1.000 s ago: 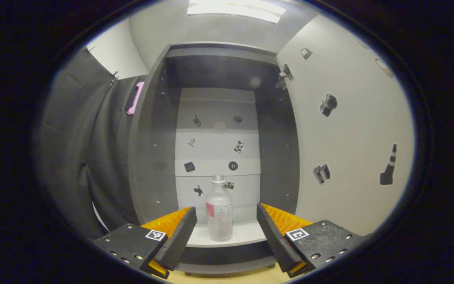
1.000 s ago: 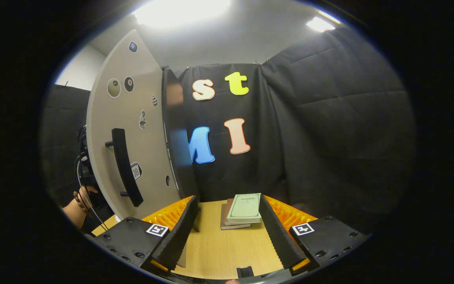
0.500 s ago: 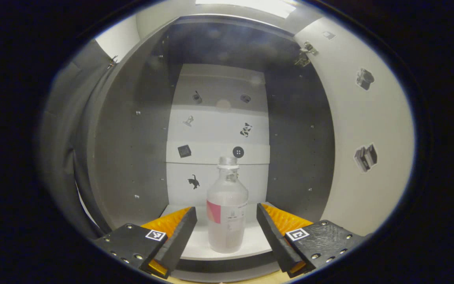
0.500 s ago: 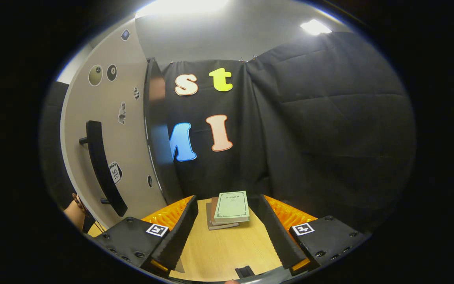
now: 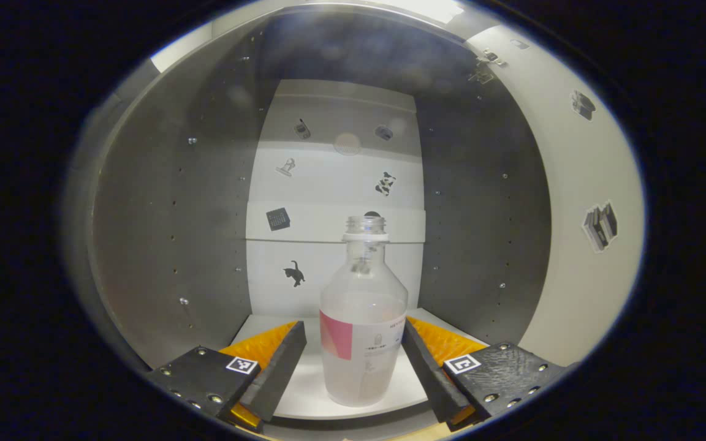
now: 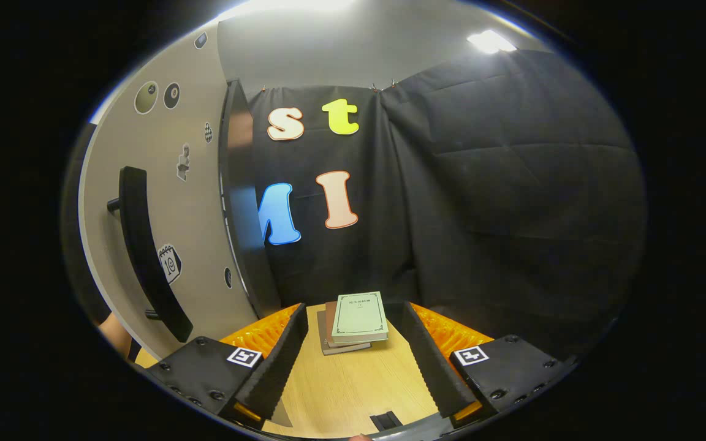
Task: Open the cabinet door with the right hand, grasp the bottle in the cabinet with the left hand and place it on the coaster, then close the cabinet door with the right hand.
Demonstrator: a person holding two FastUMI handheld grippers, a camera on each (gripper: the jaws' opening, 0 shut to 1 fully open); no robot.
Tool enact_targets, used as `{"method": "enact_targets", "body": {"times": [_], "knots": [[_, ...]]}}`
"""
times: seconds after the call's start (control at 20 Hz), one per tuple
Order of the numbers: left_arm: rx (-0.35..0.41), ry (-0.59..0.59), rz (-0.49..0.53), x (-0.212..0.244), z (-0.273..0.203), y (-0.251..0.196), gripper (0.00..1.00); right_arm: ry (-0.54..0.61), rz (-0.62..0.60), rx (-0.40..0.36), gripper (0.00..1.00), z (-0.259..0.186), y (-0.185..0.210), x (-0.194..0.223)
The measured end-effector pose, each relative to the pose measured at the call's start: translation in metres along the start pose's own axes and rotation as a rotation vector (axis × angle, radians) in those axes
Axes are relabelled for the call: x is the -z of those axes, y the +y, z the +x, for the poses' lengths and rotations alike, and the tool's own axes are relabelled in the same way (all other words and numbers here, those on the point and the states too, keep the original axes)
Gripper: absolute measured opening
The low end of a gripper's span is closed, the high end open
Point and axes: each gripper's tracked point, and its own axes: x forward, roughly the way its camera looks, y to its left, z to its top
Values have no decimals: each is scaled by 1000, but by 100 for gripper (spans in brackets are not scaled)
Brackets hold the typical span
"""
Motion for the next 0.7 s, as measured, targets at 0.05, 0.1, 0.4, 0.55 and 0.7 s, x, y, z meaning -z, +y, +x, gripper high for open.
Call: {"method": "enact_targets", "body": {"times": [0.05,0.1,0.4,0.55,0.7], "knots": [[1,-1,2,0,2,0,93,3,4,3,98,0,0,2],[-1,-3,4,-1,4,0,94,5,6,5,98,1,-1,2],[-14,-29,23,-8,2,1,77,0,12,1,98,2,-4,2],[-10,-30,28,-11,-7,0,73,-1,9,-12,98,4,-6,2],[-7,-70,40,-22,-25,-3,75,-2,13,-36,98,6,-5,1]]}}
